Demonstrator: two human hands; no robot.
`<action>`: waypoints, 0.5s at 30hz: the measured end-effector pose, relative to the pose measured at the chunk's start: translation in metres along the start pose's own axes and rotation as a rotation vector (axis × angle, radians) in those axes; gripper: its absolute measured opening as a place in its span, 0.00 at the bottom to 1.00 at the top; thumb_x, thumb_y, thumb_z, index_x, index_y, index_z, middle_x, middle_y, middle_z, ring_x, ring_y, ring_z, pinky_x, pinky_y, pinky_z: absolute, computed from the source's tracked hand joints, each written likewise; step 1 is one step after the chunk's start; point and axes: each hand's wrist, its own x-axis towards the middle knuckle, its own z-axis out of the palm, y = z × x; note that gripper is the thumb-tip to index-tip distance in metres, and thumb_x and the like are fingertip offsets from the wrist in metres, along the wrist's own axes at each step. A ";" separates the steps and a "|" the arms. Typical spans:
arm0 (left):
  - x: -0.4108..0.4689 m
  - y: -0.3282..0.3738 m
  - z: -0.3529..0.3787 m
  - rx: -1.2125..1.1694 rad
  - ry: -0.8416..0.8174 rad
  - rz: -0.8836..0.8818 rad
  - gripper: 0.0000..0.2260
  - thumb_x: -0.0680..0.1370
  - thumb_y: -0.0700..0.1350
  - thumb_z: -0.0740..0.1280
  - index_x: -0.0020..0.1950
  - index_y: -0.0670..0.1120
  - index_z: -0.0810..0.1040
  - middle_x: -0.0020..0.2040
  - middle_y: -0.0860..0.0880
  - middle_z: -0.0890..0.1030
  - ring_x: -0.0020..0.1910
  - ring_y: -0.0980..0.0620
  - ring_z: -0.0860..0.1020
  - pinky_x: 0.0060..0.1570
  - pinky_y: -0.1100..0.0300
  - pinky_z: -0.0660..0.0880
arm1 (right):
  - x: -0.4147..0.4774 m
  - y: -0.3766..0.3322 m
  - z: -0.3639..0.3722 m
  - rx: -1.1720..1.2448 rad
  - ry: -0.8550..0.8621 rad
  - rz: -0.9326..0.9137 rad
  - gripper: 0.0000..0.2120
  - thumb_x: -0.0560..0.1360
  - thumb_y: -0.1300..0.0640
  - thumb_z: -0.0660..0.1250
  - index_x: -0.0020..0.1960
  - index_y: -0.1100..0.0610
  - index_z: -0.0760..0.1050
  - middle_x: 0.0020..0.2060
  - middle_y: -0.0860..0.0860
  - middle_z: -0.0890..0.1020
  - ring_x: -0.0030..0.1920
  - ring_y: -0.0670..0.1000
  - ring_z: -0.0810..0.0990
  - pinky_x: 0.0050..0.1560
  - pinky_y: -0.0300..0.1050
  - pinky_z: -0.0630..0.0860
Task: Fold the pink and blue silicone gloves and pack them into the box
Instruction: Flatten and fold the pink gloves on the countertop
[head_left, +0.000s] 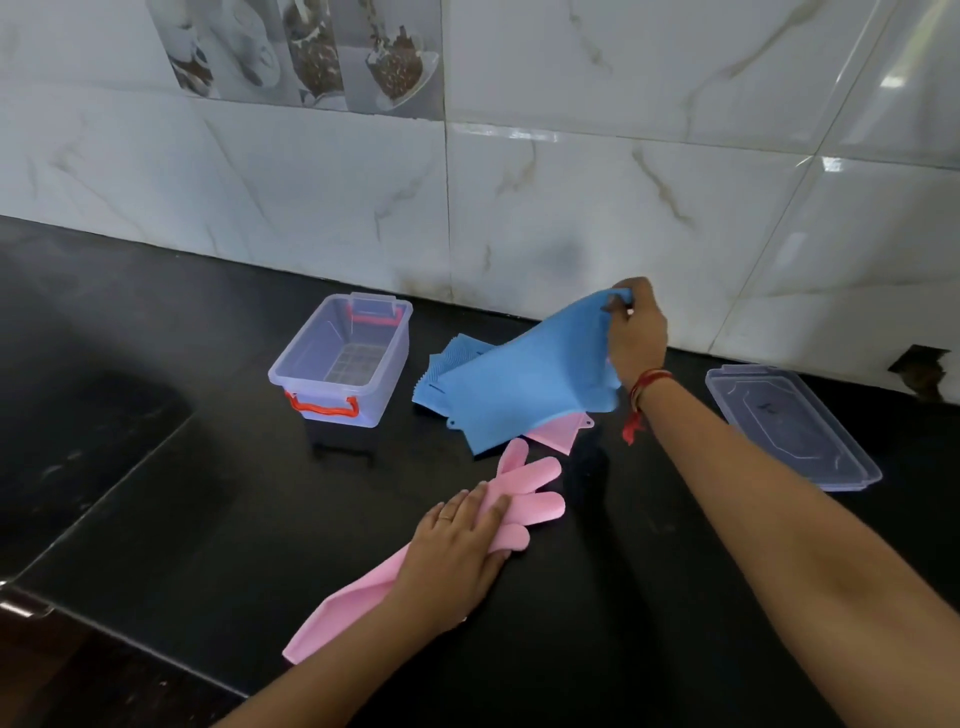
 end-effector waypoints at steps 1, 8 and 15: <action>0.004 -0.002 0.001 0.003 0.007 0.000 0.26 0.80 0.59 0.48 0.77 0.54 0.51 0.77 0.46 0.57 0.73 0.46 0.61 0.70 0.52 0.57 | 0.008 0.004 -0.004 -0.026 0.024 0.009 0.07 0.77 0.59 0.57 0.53 0.56 0.72 0.39 0.53 0.78 0.38 0.56 0.76 0.39 0.45 0.72; 0.021 -0.010 -0.008 -0.111 0.199 0.002 0.19 0.80 0.53 0.57 0.70 0.51 0.66 0.65 0.50 0.75 0.54 0.52 0.77 0.48 0.58 0.77 | -0.006 0.042 -0.030 -0.258 -0.274 0.123 0.23 0.74 0.60 0.65 0.68 0.59 0.66 0.62 0.61 0.73 0.61 0.60 0.73 0.62 0.52 0.70; 0.036 -0.009 -0.039 -0.548 0.357 -0.110 0.09 0.81 0.46 0.58 0.59 0.47 0.73 0.44 0.49 0.82 0.35 0.53 0.80 0.38 0.59 0.79 | -0.135 0.039 -0.041 0.042 -0.421 0.309 0.20 0.74 0.55 0.69 0.64 0.55 0.70 0.63 0.55 0.74 0.61 0.52 0.74 0.60 0.44 0.70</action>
